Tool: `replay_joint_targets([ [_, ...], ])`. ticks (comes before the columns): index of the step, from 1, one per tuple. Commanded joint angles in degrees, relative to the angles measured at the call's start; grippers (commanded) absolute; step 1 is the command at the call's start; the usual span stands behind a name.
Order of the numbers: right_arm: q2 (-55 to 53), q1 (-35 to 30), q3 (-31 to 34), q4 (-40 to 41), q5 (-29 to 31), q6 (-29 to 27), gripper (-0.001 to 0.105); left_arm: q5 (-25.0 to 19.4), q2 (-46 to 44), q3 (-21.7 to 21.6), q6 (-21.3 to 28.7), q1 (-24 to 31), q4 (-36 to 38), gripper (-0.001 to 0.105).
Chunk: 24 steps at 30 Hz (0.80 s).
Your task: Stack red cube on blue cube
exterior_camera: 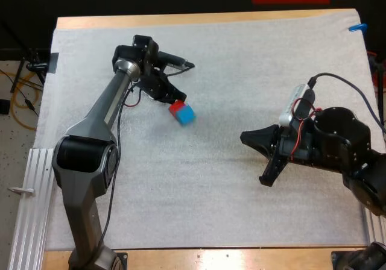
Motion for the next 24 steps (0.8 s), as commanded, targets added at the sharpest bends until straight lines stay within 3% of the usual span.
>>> replay_joint_targets([
  [1,-0.21,0.09,-0.56,-0.56,-0.24,0.15,0.0,0.41,-0.03,-0.06,0.66,-0.3,1.38,0.0],
  [5,-0.21,0.09,-0.56,-0.56,-0.24,0.15,0.0,0.18,-0.85,-0.06,1.26,-0.3,2.47,0.0],
  [8,-0.21,0.09,-0.56,-0.56,-0.24,0.15,0.0,-2.51,-3.49,-0.06,2.81,-0.3,3.28,0.0],
  [10,-0.21,0.09,-0.56,-0.56,-0.24,0.15,0.0,-4.47,-6.97,-0.06,4.06,-0.3,3.79,0.0],
  [17,-0.21,0.09,-0.56,-0.56,0.21,0.15,0.0,-4.76,-17.53,0.19,4.11,-0.3,5.61,0.0],
  [20,-0.21,0.09,-0.56,-0.56,1.79,1.39,0.0,-4.76,-23.6,1.79,4.11,-0.3,5.72,0.0],
  [24,-0.21,0.09,-0.56,-0.56,2.39,2.71,0.0,-4.91,-33.15,7.55,4.11,-0.3,5.55,0.0],
])
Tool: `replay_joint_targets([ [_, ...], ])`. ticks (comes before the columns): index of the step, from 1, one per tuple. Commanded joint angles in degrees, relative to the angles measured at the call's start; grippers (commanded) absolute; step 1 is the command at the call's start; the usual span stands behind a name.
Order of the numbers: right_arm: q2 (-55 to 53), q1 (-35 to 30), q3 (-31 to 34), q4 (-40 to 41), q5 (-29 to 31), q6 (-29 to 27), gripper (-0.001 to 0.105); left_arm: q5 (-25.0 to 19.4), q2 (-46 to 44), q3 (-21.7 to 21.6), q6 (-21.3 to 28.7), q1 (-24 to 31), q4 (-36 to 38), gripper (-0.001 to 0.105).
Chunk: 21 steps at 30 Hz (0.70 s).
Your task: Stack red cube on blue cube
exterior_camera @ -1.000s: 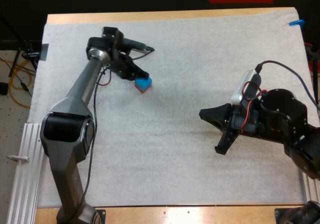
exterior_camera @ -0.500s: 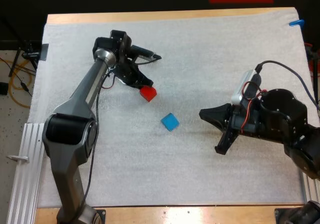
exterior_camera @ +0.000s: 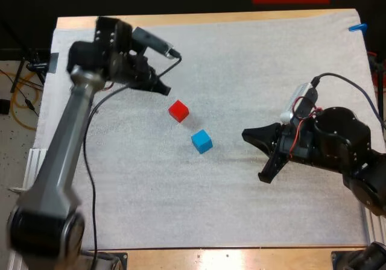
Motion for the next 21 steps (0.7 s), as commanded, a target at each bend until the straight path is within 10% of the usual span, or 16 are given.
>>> replay_joint_targets([
  [1,-0.21,0.09,-0.56,-0.56,0.05,0.28,0.0,-0.99,-4.62,2.92,0.32,-0.19,0.26,0.0],
  [21,-0.21,0.09,-0.56,-0.56,2.39,0.28,0.0,-1.0,-52.8,30.27,-0.07,-0.19,0.78,0.0],
])
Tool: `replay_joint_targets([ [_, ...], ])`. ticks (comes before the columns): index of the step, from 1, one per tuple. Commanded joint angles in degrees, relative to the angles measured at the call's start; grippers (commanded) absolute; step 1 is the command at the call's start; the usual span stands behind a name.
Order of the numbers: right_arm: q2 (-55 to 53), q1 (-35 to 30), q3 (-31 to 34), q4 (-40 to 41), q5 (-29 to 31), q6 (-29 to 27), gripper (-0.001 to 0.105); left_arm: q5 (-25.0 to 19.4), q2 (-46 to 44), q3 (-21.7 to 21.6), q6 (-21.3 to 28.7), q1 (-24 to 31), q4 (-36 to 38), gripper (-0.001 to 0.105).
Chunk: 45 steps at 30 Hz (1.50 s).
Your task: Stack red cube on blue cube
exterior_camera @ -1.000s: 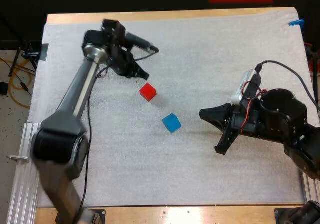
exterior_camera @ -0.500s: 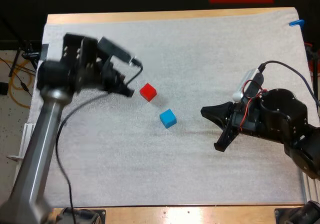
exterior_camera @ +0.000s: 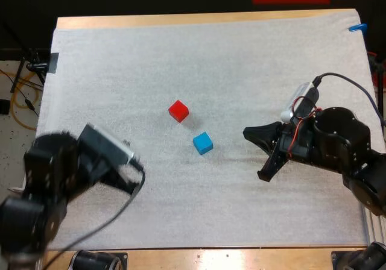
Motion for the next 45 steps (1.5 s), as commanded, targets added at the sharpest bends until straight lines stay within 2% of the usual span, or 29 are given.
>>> replay_joint_targets([
  [1,-0.21,0.09,-0.56,-0.56,0.24,0.14,0.0,0.53,-3.49,1.25,-0.07,-0.19,1.18,0.0],
  [8,-0.21,0.09,-0.56,-0.56,0.24,0.14,0.002,0.92,-13.44,3.37,-0.07,-0.19,7.98,0.0],
  [11,-0.21,0.09,-0.56,-0.15,0.4,0.14,0.017,4.4,-16.98,3.37,-0.07,-0.19,10.14,0.0],
  [13,-0.21,0.09,-0.56,1.26,0.4,0.14,0.039,7.47,-18.96,3.37,-0.07,-0.19,11.79,0.0],
  [14,-0.21,0.09,-0.56,1.53,0.4,0.14,0.042,8.1,-19.36,3.37,-0.07,-0.19,12.29,0.0],
  [16,-0.21,0.09,-0.56,2.23,1.41,-0.06,0.057,8.32,-20.37,3.37,-0.07,-0.19,14.02,0.0],
  [17,-0.04,0.09,-0.56,2.21,1.98,-0.17,0.059,8.32,-20.51,3.37,-0.07,-0.19,14.3,0.0],
  [20,0.99,0.09,-0.56,0.99,4.39,-0.49,0.061,8.18,-20.61,3.37,-0.07,-0.19,14.63,0.003],
  [23,3.47,0.09,-0.77,0.42,5.05,-0.37,0.061,7.74,-20.61,3.37,-0.07,-0.19,14.39,0.015],
  [28,10.46,0.09,-4.38,0.42,5.62,-0.2,0.061,7.74,-20.61,3.37,-0.07,-0.19,14.39,0.047],
  [30,13.05,0.09,-6.75,0.42,6.5,-0.75,0.061,7.74,-20.61,3.37,-0.07,-0.19,14.39,0.054],
  [35,20.63,0.9,-12.62,0.42,7.54,-3.21,0.061,7.74,-20.61,3.37,-0.07,-0.19,14.39,0.056],
  [39,27.16,4.57,-17.14,0.42,10.6,-5.31,0.061,7.74,-20.61,3.37,-0.07,-0.19,14.39,0.056],
  [42,32.31,7.24,-20.62,0.86,14.76,-5.4,0.061,7.74,-20.61,3.37,-0.07,-0.19,14.39,0.056],
  [45,37.28,8.52,-24.6,0.92,16.44,-4.18,0.061,7.74,-20.61,3.37,-0.07,-0.19,14.39,0.056],
])
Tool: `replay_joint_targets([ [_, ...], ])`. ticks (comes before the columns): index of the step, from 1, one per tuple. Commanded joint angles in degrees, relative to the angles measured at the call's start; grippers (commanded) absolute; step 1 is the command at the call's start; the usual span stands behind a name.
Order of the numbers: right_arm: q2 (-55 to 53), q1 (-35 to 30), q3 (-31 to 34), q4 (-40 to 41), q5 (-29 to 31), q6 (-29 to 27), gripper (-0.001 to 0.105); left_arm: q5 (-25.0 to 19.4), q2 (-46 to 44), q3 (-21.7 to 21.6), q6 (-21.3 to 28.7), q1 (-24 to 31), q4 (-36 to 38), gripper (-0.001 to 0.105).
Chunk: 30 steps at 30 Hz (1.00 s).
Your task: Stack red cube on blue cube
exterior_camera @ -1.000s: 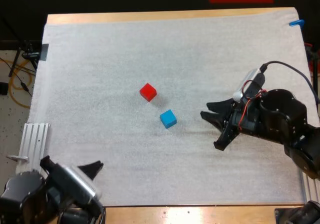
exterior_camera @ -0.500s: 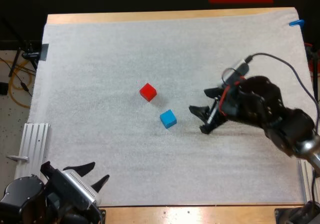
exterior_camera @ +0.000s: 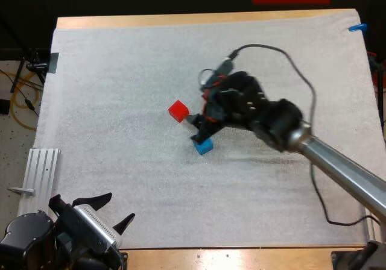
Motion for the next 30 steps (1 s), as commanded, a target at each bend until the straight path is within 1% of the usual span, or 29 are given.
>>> replay_joint_targets([
  [1,2.38,0.13,-2.73,0.16,1.38,0.46,0.061,0.02,-0.09,-0.03,-0.07,-0.19,0.03,0.056],
  [7,11.53,0.12,-9.51,0.16,1.86,0.57,0.061,0.02,-0.09,-0.03,-0.07,-0.19,0.03,0.056],
  [14,19.36,0.12,-15.25,0.39,1.86,0.57,0.061,0.02,-0.09,-0.03,-0.07,-0.19,0.03,0.056],
  [18,24.08,0.12,-18.74,1.83,1.86,0.57,0.061,0.02,-0.09,-0.03,-0.07,-0.19,0.03,0.056],
  [22,27.67,0.12,-20.34,1.82,3.7,0.57,0.061,0.02,-0.09,-0.03,-0.07,-0.19,0.03,0.056],
  [30,32.2,0.0,-20.85,0.76,4.25,1.05,0.061,0.02,-0.09,-0.03,-0.07,-0.19,0.16,0.056],
])
